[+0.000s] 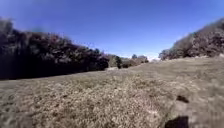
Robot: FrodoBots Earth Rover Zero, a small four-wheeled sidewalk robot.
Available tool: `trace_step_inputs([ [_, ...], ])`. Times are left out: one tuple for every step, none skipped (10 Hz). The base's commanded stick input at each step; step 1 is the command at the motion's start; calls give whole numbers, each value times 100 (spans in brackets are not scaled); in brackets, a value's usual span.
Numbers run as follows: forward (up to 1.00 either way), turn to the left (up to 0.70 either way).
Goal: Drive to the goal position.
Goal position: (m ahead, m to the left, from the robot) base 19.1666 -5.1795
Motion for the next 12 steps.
trace_step_inputs([
  [100,0],
  [100,0],
  [100,0],
  [100,0],
  [100,0],
  [100,-40],
  [100,-40],
  [100,-40],
  [100,-40],
  [100,-40],
  [100,-40],
  [100,-40],
])
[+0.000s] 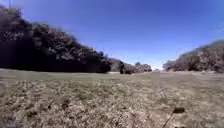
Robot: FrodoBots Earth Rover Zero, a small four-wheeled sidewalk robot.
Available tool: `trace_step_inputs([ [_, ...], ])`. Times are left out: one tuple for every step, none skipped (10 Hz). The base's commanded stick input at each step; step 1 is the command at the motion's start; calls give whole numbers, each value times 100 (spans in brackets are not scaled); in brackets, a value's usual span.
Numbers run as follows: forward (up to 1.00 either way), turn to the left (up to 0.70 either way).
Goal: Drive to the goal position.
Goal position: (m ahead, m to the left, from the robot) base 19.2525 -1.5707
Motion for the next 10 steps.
trace_step_inputs([
  [100,-30],
  [100,6],
  [100,0],
  [100,0],
  [100,0],
  [100,0],
  [100,0],
  [100,0],
  [100,0],
  [100,0],
])
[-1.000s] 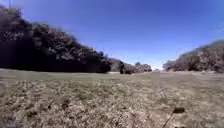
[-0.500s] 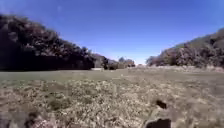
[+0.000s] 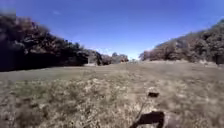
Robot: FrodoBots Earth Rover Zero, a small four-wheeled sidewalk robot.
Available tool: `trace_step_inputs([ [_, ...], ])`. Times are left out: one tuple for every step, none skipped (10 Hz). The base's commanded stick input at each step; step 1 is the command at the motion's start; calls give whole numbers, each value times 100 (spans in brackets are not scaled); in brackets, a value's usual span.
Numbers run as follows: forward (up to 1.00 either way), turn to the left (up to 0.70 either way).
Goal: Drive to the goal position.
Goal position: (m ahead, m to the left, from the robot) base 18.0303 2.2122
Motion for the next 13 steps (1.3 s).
trace_step_inputs([
  [100,0],
  [100,0],
  [100,0],
  [100,2],
  [100,8],
  [100,-40],
  [100,-40],
  [100,-40],
  [100,10],
  [100,9],
  [100,7],
  [100,8],
  [100,6],
])
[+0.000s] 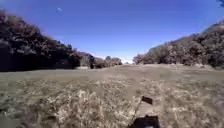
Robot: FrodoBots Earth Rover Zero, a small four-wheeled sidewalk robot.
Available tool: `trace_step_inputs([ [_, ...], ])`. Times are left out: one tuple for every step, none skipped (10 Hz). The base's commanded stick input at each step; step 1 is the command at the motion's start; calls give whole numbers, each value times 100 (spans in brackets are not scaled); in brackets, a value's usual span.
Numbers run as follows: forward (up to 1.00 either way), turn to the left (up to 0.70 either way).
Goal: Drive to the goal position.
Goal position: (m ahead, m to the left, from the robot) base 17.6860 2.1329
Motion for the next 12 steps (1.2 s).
trace_step_inputs([
  [100,0],
  [100,0],
  [100,0],
  [100,0],
  [100,0],
  [100,2],
  [100,3],
  [100,1],
  [100,0],
  [100,0],
  [100,0],
  [100,7],
])
